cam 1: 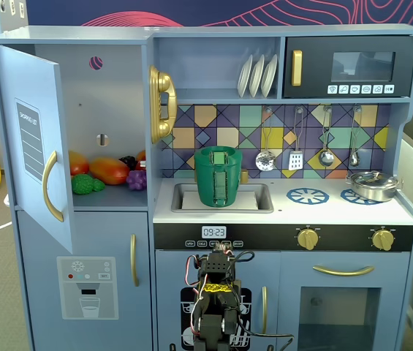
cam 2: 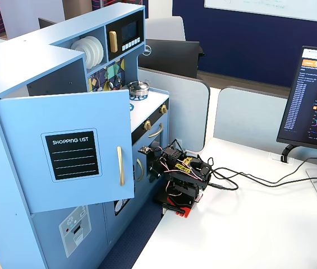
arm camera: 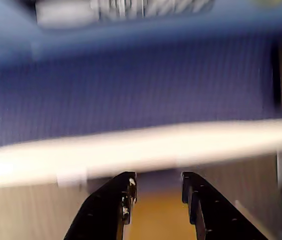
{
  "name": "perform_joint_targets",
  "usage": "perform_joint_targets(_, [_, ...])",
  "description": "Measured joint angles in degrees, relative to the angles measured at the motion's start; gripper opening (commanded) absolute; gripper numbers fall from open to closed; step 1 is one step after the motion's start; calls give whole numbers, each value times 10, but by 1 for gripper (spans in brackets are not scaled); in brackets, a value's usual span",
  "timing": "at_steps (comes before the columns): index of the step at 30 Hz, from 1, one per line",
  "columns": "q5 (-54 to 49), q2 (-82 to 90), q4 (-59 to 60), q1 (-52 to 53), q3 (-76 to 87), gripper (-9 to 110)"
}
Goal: Pick up the lid from the counter and put it on the green recipient
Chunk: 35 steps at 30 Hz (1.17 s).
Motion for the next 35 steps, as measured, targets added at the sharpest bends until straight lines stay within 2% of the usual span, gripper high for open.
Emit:
perform_joint_targets(6, [0, 4, 60, -16, -9, 2])
perform_joint_targets(12, [31, 4, 61, -20, -14, 2])
perform_joint_targets(35, [31, 4, 61, -20, -14, 2])
